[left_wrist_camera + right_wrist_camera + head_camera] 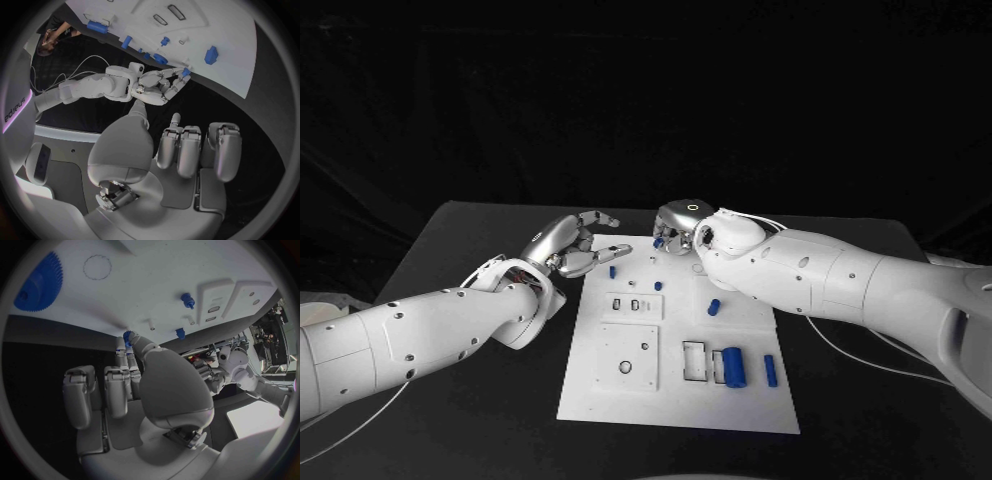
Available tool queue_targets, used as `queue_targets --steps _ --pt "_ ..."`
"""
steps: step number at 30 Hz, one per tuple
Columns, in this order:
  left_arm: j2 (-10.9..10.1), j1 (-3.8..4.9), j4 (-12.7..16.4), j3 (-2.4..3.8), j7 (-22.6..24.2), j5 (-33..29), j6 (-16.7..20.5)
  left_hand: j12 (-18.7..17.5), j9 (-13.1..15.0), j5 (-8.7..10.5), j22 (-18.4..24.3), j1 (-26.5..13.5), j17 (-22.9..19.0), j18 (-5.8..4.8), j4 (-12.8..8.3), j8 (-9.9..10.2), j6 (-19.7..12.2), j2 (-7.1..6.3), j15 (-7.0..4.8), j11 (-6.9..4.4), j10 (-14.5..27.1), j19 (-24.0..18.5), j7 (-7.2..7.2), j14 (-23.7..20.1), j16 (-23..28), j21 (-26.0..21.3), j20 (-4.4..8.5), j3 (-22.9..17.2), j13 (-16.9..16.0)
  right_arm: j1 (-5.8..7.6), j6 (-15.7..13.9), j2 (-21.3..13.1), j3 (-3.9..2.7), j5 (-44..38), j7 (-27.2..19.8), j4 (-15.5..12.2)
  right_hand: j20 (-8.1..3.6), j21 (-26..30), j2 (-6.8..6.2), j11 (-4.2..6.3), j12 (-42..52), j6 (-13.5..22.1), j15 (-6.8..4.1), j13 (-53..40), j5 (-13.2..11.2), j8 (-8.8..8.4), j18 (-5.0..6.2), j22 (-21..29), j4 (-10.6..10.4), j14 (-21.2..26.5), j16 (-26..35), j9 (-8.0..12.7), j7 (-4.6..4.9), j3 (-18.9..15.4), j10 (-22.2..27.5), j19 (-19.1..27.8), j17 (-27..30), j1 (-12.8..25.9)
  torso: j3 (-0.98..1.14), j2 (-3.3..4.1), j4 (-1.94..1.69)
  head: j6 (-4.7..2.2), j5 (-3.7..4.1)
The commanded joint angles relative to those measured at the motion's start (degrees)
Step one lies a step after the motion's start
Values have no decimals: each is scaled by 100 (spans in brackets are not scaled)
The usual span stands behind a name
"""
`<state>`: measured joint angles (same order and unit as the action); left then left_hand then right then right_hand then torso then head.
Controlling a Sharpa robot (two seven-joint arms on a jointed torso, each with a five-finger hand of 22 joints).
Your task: Assemble the parts on the task board
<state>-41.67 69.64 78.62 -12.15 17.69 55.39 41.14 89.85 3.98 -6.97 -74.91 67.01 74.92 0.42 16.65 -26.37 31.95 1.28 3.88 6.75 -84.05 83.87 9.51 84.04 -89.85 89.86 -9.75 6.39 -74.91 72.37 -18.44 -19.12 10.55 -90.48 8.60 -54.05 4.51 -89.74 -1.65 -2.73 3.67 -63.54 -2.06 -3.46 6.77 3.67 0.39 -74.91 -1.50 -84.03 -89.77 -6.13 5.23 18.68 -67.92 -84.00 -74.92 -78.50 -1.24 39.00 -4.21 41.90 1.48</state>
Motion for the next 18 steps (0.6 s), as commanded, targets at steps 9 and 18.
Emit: queue_targets --steps 9,18 --pt "-10 18 25 6 18 16 49 15 0 5 -1509 -4 1508 -42 2 29 49 50 28 23 -595 613 118 596 -15 14 -34 36 -1509 -1 212 40 0 -85 75 39 24 -26 -95 -7 -33 217 32 7 -43 -22 -39 -1509 -44 -597 -23 54 8 63 221 -600 -1508 71 5 -4 4 24 -1" --pt "-6 20 27 6 13 16 45 15 1 4 -1509 6 1508 -42 2 36 74 63 32 29 -595 613 122 596 -15 14 -42 46 -1509 -3 248 72 1 -91 137 60 91 -26 -246 -117 -26 920 119 2 -96 -21 -39 -1509 -81 -597 -23 222 -27 108 727 -600 -1508 143 3 -5 5 28 -8"
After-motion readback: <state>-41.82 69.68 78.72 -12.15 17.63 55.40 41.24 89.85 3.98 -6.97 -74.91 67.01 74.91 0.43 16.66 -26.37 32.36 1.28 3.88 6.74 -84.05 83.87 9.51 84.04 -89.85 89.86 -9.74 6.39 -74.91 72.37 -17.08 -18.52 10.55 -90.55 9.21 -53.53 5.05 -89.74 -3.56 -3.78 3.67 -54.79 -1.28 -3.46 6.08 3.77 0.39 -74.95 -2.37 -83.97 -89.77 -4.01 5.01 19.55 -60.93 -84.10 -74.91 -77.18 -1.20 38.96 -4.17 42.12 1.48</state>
